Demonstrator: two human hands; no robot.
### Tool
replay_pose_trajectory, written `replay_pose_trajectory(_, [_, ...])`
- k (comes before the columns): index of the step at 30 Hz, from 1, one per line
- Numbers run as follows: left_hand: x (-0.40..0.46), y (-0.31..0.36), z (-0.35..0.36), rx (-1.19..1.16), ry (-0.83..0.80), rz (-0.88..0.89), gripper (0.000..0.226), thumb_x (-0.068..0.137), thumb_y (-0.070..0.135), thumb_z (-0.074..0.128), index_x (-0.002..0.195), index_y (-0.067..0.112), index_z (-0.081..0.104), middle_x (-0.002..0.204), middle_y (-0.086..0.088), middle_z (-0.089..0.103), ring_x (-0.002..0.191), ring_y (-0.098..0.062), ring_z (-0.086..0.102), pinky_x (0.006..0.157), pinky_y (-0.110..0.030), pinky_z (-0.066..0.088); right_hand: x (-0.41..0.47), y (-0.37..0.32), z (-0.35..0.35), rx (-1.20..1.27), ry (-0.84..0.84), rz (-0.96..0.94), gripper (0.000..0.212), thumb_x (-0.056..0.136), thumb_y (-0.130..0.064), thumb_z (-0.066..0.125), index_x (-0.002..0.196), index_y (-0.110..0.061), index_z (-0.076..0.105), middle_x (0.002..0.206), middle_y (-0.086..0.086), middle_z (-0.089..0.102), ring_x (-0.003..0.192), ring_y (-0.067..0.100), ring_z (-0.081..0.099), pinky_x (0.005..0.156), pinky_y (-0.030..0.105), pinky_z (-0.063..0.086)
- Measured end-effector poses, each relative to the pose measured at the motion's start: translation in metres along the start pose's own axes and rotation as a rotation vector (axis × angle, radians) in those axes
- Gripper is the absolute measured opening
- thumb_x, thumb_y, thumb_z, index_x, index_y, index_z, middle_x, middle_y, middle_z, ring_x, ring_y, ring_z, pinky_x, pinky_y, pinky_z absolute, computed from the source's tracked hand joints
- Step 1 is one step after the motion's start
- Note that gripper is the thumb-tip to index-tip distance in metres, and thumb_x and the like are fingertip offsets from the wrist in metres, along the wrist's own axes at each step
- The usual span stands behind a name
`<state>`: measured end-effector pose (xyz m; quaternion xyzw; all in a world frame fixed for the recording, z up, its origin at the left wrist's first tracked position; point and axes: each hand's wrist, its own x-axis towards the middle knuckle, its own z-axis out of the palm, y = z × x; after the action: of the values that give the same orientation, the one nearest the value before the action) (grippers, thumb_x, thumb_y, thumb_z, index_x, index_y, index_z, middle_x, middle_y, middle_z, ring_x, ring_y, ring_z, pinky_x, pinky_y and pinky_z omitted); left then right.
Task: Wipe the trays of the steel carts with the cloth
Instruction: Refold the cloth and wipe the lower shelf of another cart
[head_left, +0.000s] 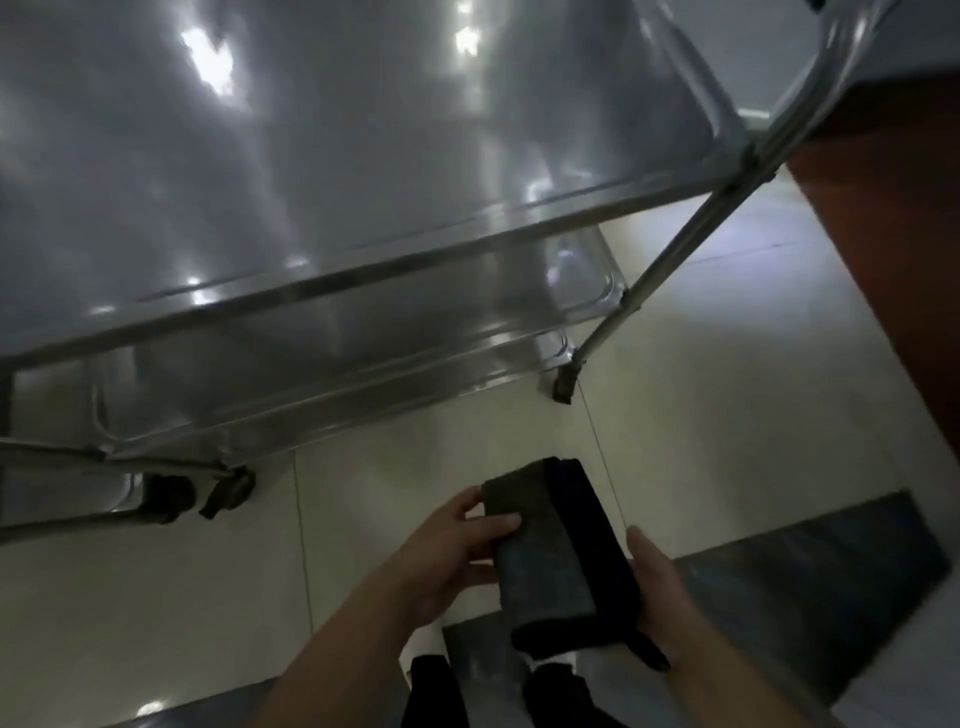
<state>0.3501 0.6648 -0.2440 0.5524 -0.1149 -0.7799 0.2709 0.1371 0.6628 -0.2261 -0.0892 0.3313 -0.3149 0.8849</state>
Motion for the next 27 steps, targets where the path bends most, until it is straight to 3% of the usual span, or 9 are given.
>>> replay_pose_trajectory(2, [0.043, -0.020, -0.014, 0.032, 0.065, -0.018, 0.042, 0.084, 0.013, 0.074, 0.124, 0.014, 0.061, 0.112, -0.018, 0.072, 0.099, -0.031, 0.070, 0.079, -0.045, 0.055, 0.029, 0.040, -0.045, 0.138, -0.041, 0.063, 0.084, 0.101, -0.062, 0.027, 0.156, 0.000, 0.019, 0.162, 0.021, 0.023, 0.152, 0.033, 0.017, 0.123, 0.051, 0.004])
replay_pose_trajectory(4, [0.089, -0.040, -0.030, 0.105, 0.131, -0.004, 0.036, 0.086, 0.014, 0.074, 0.119, 0.014, 0.062, 0.106, -0.015, 0.074, 0.091, -0.029, 0.072, 0.065, -0.040, 0.057, 0.059, 0.073, -0.081, 0.214, 0.083, 0.175, 0.086, 0.096, -0.062, 0.047, 0.157, -0.006, 0.024, 0.161, 0.025, 0.023, 0.150, 0.043, 0.018, 0.120, 0.066, 0.000])
replay_pose_trajectory(6, [0.136, -0.059, -0.049, 0.200, 0.209, 0.016, 0.033, 0.086, 0.015, 0.076, 0.116, 0.014, 0.063, 0.106, -0.013, 0.072, 0.091, -0.027, 0.072, 0.072, -0.046, 0.061, 0.092, 0.086, -0.107, 0.142, 0.184, 0.202, 0.075, 0.094, -0.047, 0.062, 0.153, -0.008, 0.038, 0.154, 0.030, 0.035, 0.143, 0.050, 0.031, 0.115, 0.074, 0.012])
replay_pose_trajectory(10, [0.221, -0.091, -0.082, 0.321, 0.251, 0.053, 0.029, 0.089, 0.012, 0.072, 0.116, 0.017, 0.063, 0.100, -0.007, 0.071, 0.085, -0.016, 0.070, 0.072, -0.029, 0.060, 0.162, 0.101, -0.169, -0.198, 0.504, 0.248, 0.049, 0.089, -0.014, 0.066, 0.135, -0.002, 0.054, 0.123, 0.026, 0.066, 0.111, 0.046, 0.065, 0.101, 0.065, 0.046])
replay_pose_trajectory(14, [0.287, -0.106, -0.117, 0.490, 0.251, 0.105, 0.036, 0.094, 0.023, 0.066, 0.129, 0.020, 0.059, 0.112, -0.004, 0.068, 0.097, -0.018, 0.065, 0.083, -0.031, 0.052, 0.206, 0.108, -0.219, -0.308, 0.675, 0.191, 0.051, 0.088, 0.006, 0.054, 0.135, -0.015, 0.053, 0.116, 0.027, 0.067, 0.103, 0.052, 0.065, 0.095, 0.072, 0.044])
replay_pose_trajectory(16, [0.319, -0.100, -0.140, 0.640, 0.352, 0.233, 0.044, 0.090, 0.030, 0.070, 0.131, 0.019, 0.060, 0.123, -0.006, 0.065, 0.111, -0.021, 0.062, 0.093, -0.030, 0.049, 0.229, 0.095, -0.235, -0.314, 0.735, 0.112, 0.054, 0.088, 0.010, 0.050, 0.136, -0.015, 0.052, 0.114, 0.026, 0.064, 0.097, 0.051, 0.064, 0.081, 0.061, 0.055])
replay_pose_trajectory(19, [0.364, -0.077, -0.178, 0.975, 0.558, 0.391, 0.073, 0.081, 0.044, 0.065, 0.146, 0.017, 0.045, 0.148, -0.010, 0.048, 0.135, -0.027, 0.046, 0.110, -0.036, 0.037, 0.287, 0.056, -0.263, -0.302, 0.758, -0.093, 0.065, 0.087, 0.017, 0.041, 0.139, -0.021, 0.049, 0.119, 0.022, 0.060, 0.105, 0.047, 0.059, 0.086, 0.062, 0.053])
replay_pose_trajectory(22, [0.401, -0.064, -0.215, 1.345, 0.738, 0.378, 0.090, 0.087, 0.046, 0.066, 0.158, 0.025, 0.015, 0.166, -0.006, 0.010, 0.152, -0.031, 0.008, 0.120, -0.044, 0.016, 0.347, 0.022, -0.276, -0.442, 0.805, -0.403, 0.072, 0.088, 0.016, 0.038, 0.147, -0.024, 0.045, 0.128, 0.017, 0.058, 0.103, 0.037, 0.059, 0.080, 0.045, 0.054])
replay_pose_trajectory(27, [0.436, -0.053, -0.253, 1.407, 0.830, 0.274, 0.106, 0.083, 0.052, 0.069, 0.158, 0.035, -0.005, 0.166, -0.001, -0.015, 0.152, -0.034, -0.014, 0.121, -0.049, 0.006, 0.409, 0.020, -0.287, -0.470, 0.810, -0.693, 0.069, 0.094, 0.010, 0.036, 0.144, -0.038, 0.043, 0.099, 0.007, 0.058, 0.064, 0.019, 0.045, 0.054, 0.029, 0.042])
